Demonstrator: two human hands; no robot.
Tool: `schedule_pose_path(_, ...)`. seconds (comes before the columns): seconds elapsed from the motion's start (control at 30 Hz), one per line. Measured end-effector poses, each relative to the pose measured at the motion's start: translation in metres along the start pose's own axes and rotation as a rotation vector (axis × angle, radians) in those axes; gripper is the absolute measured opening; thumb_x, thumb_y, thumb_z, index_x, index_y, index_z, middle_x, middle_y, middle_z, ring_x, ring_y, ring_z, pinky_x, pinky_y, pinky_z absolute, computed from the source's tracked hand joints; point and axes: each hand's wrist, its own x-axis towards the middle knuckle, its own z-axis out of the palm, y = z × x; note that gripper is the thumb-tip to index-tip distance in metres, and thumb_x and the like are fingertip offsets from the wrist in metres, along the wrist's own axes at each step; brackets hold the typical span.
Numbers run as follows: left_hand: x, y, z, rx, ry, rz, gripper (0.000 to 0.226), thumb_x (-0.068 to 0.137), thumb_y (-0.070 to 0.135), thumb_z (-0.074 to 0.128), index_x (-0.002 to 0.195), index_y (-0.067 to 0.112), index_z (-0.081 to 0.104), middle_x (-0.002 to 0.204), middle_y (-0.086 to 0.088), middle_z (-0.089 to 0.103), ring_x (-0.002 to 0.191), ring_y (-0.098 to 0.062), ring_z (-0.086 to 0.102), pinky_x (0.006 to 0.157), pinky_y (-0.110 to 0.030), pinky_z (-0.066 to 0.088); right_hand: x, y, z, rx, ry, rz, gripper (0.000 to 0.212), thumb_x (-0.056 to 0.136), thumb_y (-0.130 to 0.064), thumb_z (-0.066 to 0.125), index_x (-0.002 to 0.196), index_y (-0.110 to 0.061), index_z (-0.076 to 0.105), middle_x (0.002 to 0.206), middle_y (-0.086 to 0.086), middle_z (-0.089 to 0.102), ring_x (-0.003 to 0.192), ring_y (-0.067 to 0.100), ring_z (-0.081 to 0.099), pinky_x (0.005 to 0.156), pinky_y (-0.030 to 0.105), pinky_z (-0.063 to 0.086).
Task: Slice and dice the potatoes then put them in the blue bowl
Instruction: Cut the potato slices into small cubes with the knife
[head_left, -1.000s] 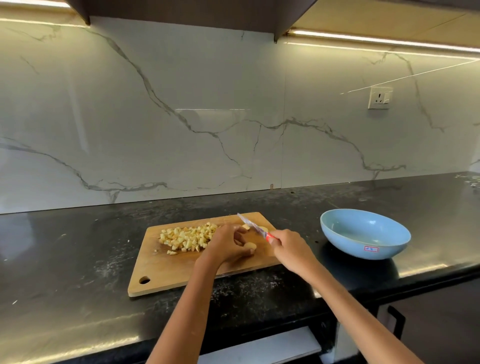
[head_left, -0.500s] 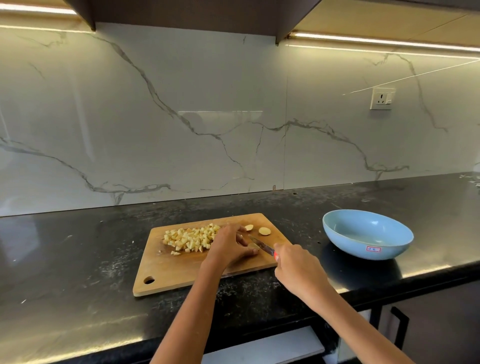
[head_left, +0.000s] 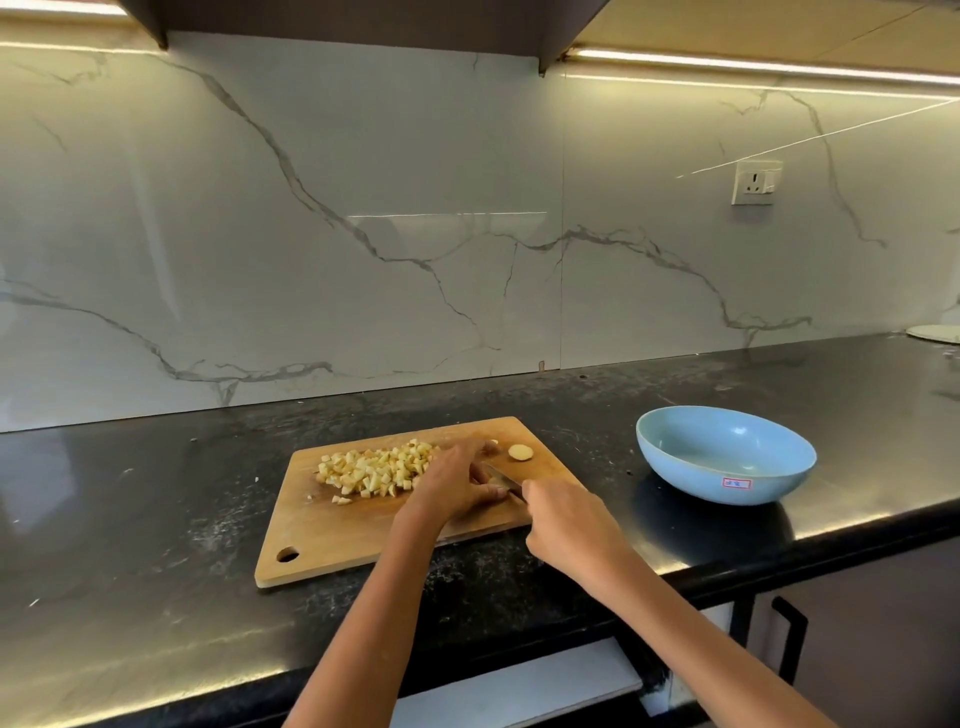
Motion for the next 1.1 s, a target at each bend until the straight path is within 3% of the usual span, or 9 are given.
schedule_pose_path(0.13, 0.002, 0.0, -0.001, 0.031, -0.113, 0.005, 0.028, 0.084, 0.021, 0.067, 0.111, 0.021, 0.059, 0.105, -0.001, 0.063, 0.093, -0.01, 0.057, 0.093, -0.032, 0.048, -0.002, 0.0, -0.001, -0.004, -0.009, -0.012, 0.018, 0.093, -0.013, 0.049, 0.11, -0.013, 0.055, 0.105, 0.006, 0.06, 0.094, 0.021, 0.061, 0.072, 0.028, 0.045)
schedule_pose_path(0.27, 0.002, 0.0, -0.003, 0.021, -0.136, -0.001, 0.023, 0.085, 0.021, 0.065, 0.108, 0.019, 0.061, 0.095, 0.005, 0.057, 0.091, -0.01, 0.054, 0.086, -0.024, 0.044, -0.007, 0.002, -0.005, -0.018, -0.034, -0.027, 0.016, 0.093, -0.013, 0.05, 0.109, -0.013, 0.053, 0.104, 0.005, 0.059, 0.086, 0.018, 0.057, 0.068, 0.027, 0.041)
schedule_pose_path(0.43, 0.005, -0.002, -0.002, 0.012, -0.155, 0.002, 0.019, 0.086, 0.023, 0.064, 0.104, 0.021, 0.061, 0.095, 0.006, 0.055, 0.091, -0.008, 0.052, 0.083, -0.023, 0.043, -0.026, 0.011, -0.017, -0.078, -0.061, -0.046, 0.015, 0.093, -0.014, 0.05, 0.107, -0.012, 0.052, 0.073, -0.004, 0.04, 0.072, 0.015, 0.047, 0.055, 0.023, 0.033)
schedule_pose_path(0.67, 0.003, -0.002, -0.003, -0.002, -0.137, 0.009, 0.019, 0.085, 0.023, 0.066, 0.103, 0.021, 0.062, 0.103, -0.002, 0.062, 0.09, -0.01, 0.053, 0.088, -0.029, 0.048, -0.035, 0.013, -0.043, -0.13, -0.051, -0.038, 0.005, 0.09, -0.011, 0.045, 0.086, -0.013, 0.043, 0.066, -0.003, 0.033, 0.052, 0.01, 0.034, 0.045, 0.023, 0.021)
schedule_pose_path(0.87, 0.0, -0.008, -0.005, -0.024, -0.03, 0.027, 0.049, 0.081, 0.018, 0.07, 0.126, 0.015, 0.052, 0.091, 0.002, 0.063, 0.083, -0.007, 0.055, 0.08, -0.019, 0.042, -0.026, 0.007, -0.037, -0.086, 0.054, 0.011, 0.007, 0.088, -0.009, 0.044, 0.09, -0.015, 0.047, 0.067, -0.003, 0.037, 0.06, 0.019, 0.043, 0.049, 0.026, 0.028)
schedule_pose_path(0.97, 0.002, -0.009, -0.004, -0.022, -0.008, 0.017, 0.055, 0.08, 0.014, 0.071, 0.13, 0.013, 0.049, 0.096, -0.002, 0.068, 0.087, -0.009, 0.059, 0.091, -0.024, 0.046, -0.021, 0.003, -0.024, -0.05, 0.062, 0.004, 0.013, 0.089, -0.008, 0.043, 0.096, -0.016, 0.051, 0.072, -0.002, 0.04, 0.07, 0.023, 0.048, 0.061, 0.03, 0.035)
schedule_pose_path(1.1, 0.004, -0.009, -0.004, -0.037, -0.007, 0.005, 0.056, 0.079, 0.011, 0.072, 0.13, 0.013, 0.049, 0.096, -0.004, 0.069, 0.087, -0.009, 0.06, 0.096, -0.027, 0.046, -0.016, 0.001, -0.012, -0.003, 0.045, -0.008, 0.018, 0.091, -0.01, 0.044, 0.104, -0.015, 0.055, 0.093, 0.003, 0.058, 0.088, 0.023, 0.061, 0.065, 0.028, 0.037)
